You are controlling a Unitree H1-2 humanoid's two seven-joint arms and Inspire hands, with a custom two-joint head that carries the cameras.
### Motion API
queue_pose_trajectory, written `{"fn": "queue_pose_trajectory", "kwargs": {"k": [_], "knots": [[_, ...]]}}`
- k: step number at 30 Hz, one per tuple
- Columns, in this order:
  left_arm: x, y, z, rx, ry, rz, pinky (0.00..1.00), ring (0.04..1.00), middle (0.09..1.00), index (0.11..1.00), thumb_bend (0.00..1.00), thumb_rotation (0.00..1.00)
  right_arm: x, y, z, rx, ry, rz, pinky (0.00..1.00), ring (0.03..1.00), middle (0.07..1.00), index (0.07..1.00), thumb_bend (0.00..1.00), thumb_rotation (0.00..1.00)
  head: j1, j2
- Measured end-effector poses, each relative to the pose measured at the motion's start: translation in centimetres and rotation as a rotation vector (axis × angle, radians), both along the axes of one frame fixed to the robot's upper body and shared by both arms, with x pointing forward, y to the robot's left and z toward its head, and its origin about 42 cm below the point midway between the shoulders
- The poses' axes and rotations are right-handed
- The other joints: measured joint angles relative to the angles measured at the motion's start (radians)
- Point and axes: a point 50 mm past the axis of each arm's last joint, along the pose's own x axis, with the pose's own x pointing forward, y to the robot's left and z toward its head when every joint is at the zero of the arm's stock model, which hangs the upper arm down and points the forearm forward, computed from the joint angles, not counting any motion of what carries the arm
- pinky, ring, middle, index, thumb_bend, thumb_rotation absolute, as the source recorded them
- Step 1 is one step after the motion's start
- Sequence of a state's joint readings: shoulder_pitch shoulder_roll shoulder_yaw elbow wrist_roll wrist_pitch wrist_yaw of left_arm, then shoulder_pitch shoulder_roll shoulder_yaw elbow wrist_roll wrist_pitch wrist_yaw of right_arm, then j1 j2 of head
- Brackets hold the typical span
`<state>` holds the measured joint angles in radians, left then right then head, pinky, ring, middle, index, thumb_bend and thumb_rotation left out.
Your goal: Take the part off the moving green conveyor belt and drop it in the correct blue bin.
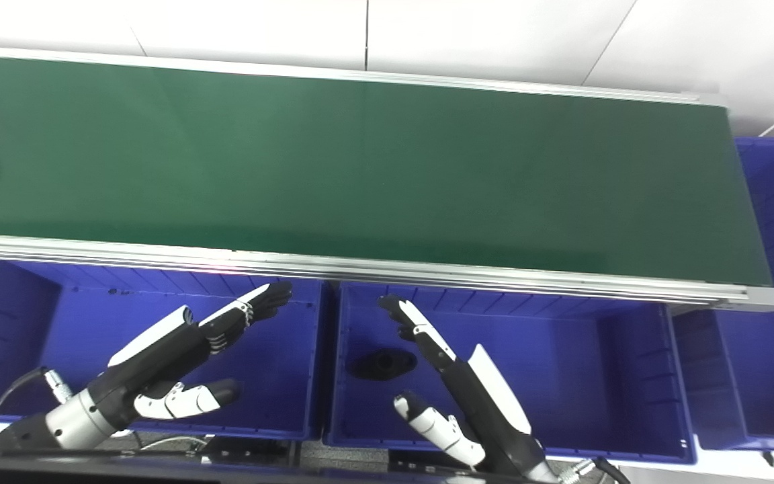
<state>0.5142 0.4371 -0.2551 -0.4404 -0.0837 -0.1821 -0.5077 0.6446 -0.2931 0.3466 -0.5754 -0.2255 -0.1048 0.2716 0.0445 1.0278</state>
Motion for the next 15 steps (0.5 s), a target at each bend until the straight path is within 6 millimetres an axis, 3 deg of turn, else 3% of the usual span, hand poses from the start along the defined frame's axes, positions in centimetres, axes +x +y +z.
{"fn": "queue_pose_trajectory", "kwargs": {"k": [15], "knots": [[0.00,0.01,-0.01,0.003,-0.001,0.000,1.00,1.000,1.000,1.000,0.36,0.70,-0.06,0.04,-0.07,0.001,0.002,-0.005,0.90,0.950,0.979,0.958,0.56,1.00,-0.003,0.003]]}}
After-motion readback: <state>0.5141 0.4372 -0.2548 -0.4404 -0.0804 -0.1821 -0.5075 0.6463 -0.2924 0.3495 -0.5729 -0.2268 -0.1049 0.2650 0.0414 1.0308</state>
